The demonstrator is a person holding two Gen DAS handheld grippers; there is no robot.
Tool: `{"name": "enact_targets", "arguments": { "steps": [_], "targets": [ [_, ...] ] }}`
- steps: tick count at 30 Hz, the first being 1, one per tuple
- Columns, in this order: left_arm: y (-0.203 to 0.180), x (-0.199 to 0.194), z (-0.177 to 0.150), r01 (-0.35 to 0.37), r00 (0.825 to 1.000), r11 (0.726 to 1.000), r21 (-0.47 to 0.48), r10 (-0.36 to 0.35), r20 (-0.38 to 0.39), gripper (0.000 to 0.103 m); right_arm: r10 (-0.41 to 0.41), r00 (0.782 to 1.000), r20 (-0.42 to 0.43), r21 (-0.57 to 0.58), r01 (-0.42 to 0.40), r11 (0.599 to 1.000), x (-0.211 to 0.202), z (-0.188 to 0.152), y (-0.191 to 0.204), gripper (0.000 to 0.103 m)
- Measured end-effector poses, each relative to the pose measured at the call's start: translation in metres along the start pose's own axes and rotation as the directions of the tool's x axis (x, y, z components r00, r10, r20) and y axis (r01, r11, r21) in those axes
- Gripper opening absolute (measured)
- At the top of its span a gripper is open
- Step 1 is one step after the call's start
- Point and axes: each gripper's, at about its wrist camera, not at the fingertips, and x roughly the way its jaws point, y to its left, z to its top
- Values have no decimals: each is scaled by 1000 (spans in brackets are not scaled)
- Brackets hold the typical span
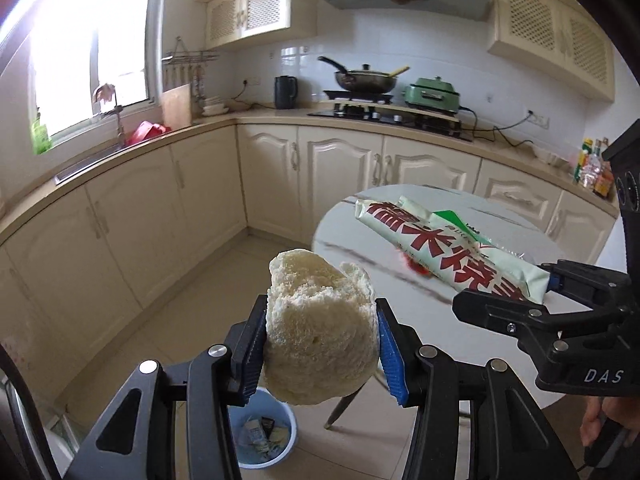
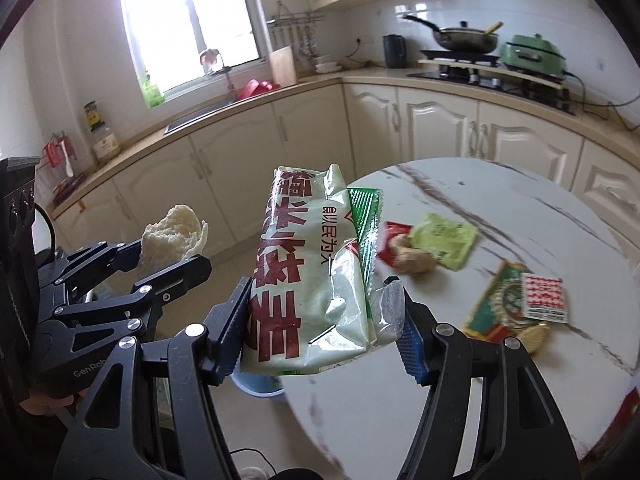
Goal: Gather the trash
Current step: 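Carry the bun and snack bag to the blue bin and open both tools, then move both tools back toward the round table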
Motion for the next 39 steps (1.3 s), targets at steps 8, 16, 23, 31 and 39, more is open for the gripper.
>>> {"name": "enact_targets", "arguments": {
  "steps": [8, 16, 23, 31, 39],
  "targets": [
    [104, -3, -73, -141, 981, 977, -160, 116, -156, 46, 138, 972, -188, -113, -161, 980, 108, -27, 110, 62],
    [168, 65, -136, -174, 946, 930, -323, 67, -317, 46, 120, 924, -364, -88, -163, 983, 238, -62, 131, 62],
    [190, 123, -168, -188, 914, 917, -353, 32, -405, 46, 175, 879, -443, 14, -188, 982, 317, -91, 105, 62],
    [207, 174, -176, -218, 881, 907, -360, 24, -473, 53, 160, 878, -452, 53, -153, 987, 356, -104, 73, 76],
    [211, 175, -157, -254, 865, 905, -341, 55, -498, 74, 74, 882, -466, 0, -83, 997, 349, -99, 73, 84]
  ]
}}
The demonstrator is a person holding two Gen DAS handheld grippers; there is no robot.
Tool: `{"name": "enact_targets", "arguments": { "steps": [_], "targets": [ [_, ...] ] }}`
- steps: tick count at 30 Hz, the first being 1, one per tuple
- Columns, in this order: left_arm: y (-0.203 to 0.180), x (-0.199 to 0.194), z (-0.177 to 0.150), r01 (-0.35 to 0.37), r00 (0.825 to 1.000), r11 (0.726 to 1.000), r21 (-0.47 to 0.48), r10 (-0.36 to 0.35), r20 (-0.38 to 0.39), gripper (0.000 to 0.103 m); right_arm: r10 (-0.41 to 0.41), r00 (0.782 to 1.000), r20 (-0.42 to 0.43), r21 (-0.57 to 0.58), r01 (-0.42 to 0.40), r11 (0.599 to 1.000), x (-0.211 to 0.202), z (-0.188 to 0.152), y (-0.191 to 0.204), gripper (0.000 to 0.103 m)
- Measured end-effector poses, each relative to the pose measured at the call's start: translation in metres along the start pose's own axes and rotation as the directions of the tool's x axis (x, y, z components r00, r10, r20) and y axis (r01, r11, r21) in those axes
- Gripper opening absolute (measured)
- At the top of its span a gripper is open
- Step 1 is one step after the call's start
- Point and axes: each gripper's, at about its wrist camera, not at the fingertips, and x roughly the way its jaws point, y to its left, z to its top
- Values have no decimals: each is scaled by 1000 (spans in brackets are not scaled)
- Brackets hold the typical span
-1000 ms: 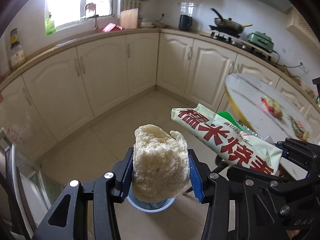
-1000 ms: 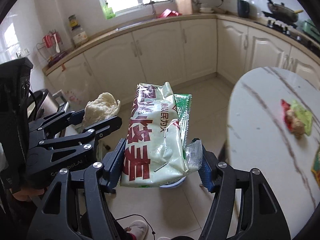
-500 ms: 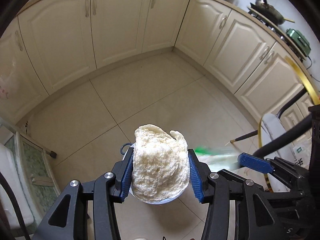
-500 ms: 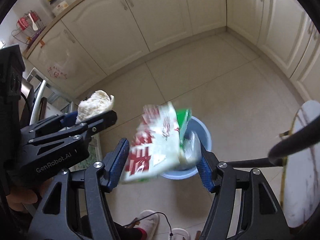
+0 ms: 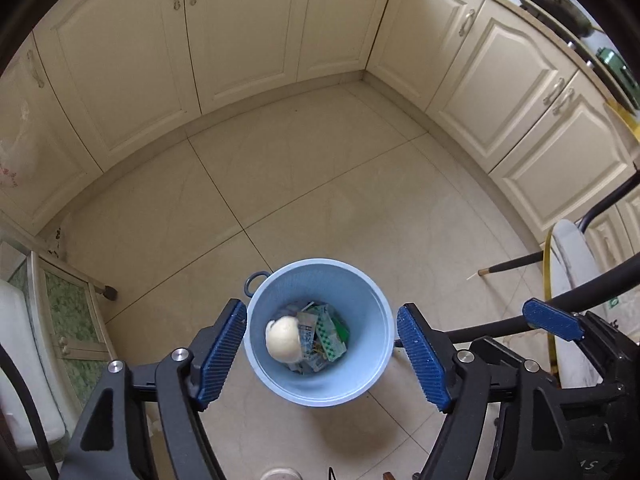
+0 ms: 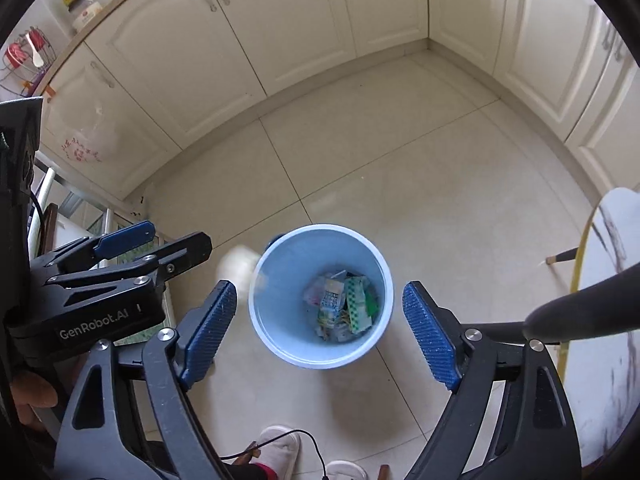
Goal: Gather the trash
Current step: 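Move both tools back toward the round table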
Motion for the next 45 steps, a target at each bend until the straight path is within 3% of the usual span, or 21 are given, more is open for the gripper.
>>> {"name": "enact_targets", "arguments": {
  "steps": [5, 11, 14, 18, 21, 24, 30, 32, 38, 42, 45],
  "targets": [
    [2, -42, -15, -18, 999, 1000, -16, 19, 45, 74, -19, 1000, 23, -37, 19, 999, -22, 1, 14, 85],
    [-1, -121, -40, -52, 985, 998, -18, 55, 166, 76, -45, 993, 109, -121, 58, 991, -81, -4, 50, 86],
    [-10, -168, -60, -57, 966, 998, -3, 56, 254, 82, -52, 983, 177, -140, 78, 987, -128, -12, 61, 87],
    [-30, -233, -90, -46, 926, 999, 20, 35, 375, 91, -104, 957, 272, -115, 139, 984, -199, -33, 62, 87],
    [-51, -282, -117, -35, 894, 998, 54, 7, 448, 95, -140, 922, 362, -83, 181, 980, -257, -54, 61, 95],
    [-71, -327, -150, -41, 850, 995, 87, -11, 527, 98, -167, 877, 450, -48, 211, 976, -317, -80, 58, 97],
    [-107, -394, -229, -35, 772, 988, 148, -67, 633, 102, -242, 766, 596, 49, 266, 963, -426, -139, 55, 103],
    [-116, -412, -271, -23, 745, 984, 174, -99, 660, 102, -252, 732, 633, 61, 278, 959, -457, -155, 58, 103],
    [-149, -464, -366, -16, 673, 972, 236, -164, 721, 102, -288, 634, 717, 100, 315, 944, -531, -208, 66, 103],
    [-155, -494, -410, 0, 621, 963, 270, -212, 755, 102, -319, 575, 753, 137, 337, 931, -572, -242, 68, 103],
    [-157, -516, -442, -4, 567, 955, 298, -244, 787, 102, -335, 531, 778, 167, 340, 926, -600, -262, 63, 103]
  ]
}}
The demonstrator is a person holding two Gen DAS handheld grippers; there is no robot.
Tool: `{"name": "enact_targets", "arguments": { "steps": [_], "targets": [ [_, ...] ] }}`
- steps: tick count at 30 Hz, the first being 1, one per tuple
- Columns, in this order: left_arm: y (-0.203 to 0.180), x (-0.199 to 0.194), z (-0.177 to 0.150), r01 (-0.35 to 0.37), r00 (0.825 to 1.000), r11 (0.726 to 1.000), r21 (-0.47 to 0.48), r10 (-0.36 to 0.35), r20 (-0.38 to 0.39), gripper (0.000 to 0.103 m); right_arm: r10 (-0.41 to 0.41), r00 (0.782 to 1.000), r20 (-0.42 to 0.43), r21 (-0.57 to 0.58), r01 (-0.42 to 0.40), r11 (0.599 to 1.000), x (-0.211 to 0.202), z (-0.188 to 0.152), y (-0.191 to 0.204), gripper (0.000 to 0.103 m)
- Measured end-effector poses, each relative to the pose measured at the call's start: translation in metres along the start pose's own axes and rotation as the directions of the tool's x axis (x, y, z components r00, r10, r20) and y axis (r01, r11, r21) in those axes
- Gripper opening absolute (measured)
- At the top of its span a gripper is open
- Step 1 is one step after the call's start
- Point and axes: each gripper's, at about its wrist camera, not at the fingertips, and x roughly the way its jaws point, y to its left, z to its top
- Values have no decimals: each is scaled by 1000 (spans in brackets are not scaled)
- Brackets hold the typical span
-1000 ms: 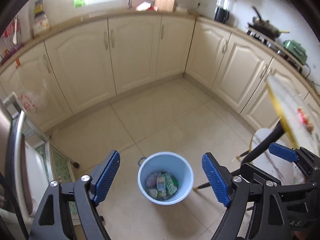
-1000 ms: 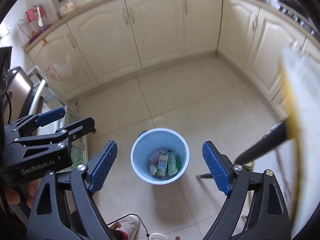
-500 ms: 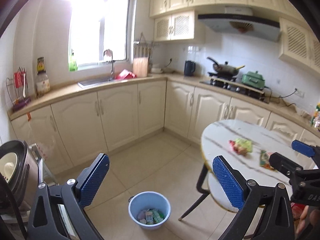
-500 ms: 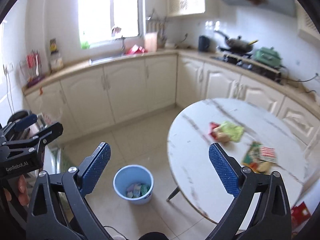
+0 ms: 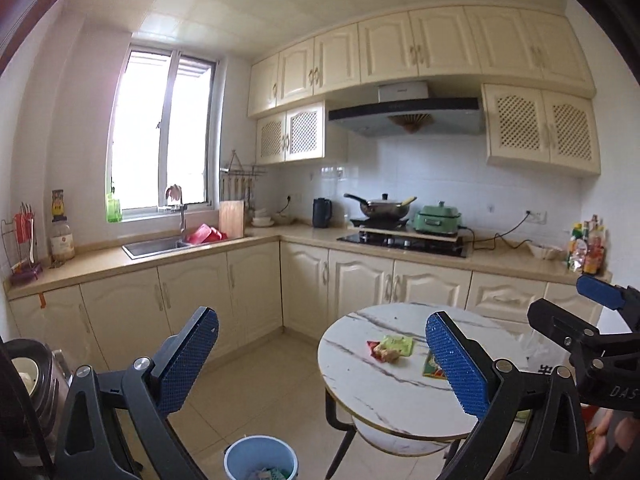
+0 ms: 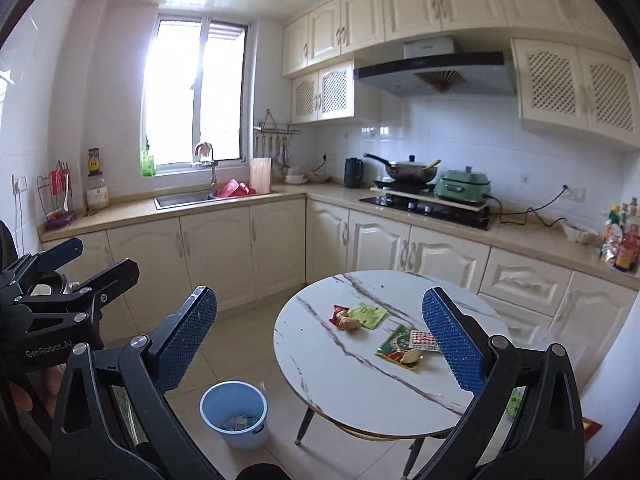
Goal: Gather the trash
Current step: 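Move both tools back toward the round table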
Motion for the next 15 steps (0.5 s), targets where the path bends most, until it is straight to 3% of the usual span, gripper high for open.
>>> {"name": "enact_targets", "arguments": {
  "steps": [3, 6, 15],
  "targets": [
    [-10, -35, -4, 17, 997, 1000, 16, -18, 72, 102, -41, 998, 54, 20, 40, 999, -28, 8, -13, 103],
    [-12, -47, -15, 20, 995, 1000, 22, -22, 94, 102, -71, 993, 94, 36, 68, 997, -47, 13, -21, 103],
    [-9, -46, -34, 10, 997, 1000, 28, -12, 82, 102, -103, 989, 105, 67, 97, 993, -57, 13, -42, 103]
  ]
}}
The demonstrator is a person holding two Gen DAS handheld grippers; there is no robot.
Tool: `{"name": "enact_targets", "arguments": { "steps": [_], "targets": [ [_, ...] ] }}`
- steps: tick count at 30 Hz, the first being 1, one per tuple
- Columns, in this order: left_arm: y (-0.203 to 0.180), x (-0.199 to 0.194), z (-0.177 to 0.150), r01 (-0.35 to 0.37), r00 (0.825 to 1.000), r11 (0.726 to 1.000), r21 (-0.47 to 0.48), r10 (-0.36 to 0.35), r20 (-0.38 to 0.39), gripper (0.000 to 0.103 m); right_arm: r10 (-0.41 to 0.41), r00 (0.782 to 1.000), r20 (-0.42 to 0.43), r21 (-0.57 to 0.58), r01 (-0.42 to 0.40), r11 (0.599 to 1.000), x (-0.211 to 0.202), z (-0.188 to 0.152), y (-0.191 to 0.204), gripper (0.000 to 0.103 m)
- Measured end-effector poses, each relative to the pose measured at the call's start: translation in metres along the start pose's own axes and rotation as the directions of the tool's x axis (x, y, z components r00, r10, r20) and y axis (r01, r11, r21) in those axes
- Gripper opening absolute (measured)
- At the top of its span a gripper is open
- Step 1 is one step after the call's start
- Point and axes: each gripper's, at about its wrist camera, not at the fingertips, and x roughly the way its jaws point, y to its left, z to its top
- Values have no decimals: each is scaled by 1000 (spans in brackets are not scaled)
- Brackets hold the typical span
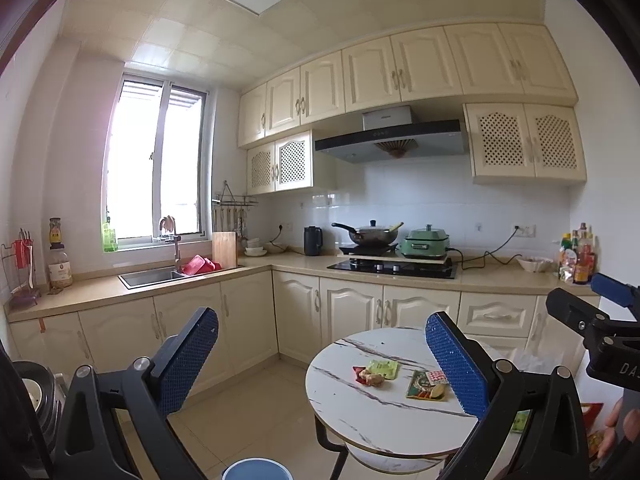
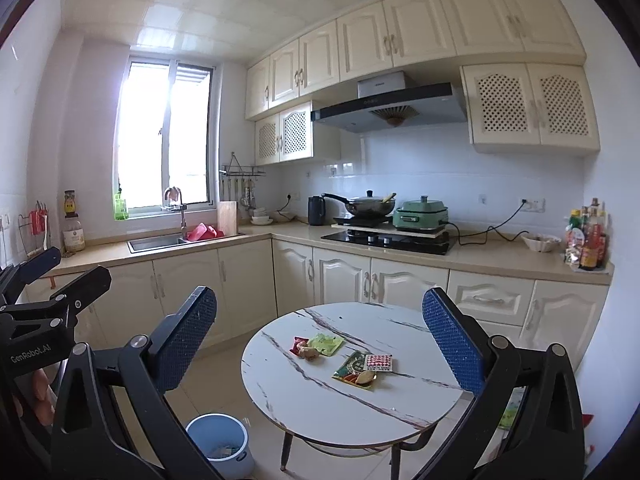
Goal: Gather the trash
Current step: 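Move both tools back toward the round table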
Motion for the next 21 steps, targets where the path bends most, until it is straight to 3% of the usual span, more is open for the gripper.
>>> {"name": "enact_targets", "arguments": {
  "steps": [6, 11, 16, 21],
  "targets": [
    [2, 20, 6, -10, 1000, 1000, -8, 10, -16, 102, -12, 1000, -10, 1, 12, 1000, 6, -4, -6, 103],
    [5, 59, 16, -14, 998, 1000, -24, 13, -64, 102, -49, 997, -58, -11, 48, 999, 28, -12, -13, 103],
    [10, 115, 14, -4, 985, 999, -52, -5, -174, 102, -94, 985, -144, -6, 94, 996, 66, -31, -30, 103],
    [7, 174, 17, -9, 962, 998, -62, -8, -272, 102, -103, 952, -287, 8, 110, 994, 121, -72, -49, 103]
  ]
}}
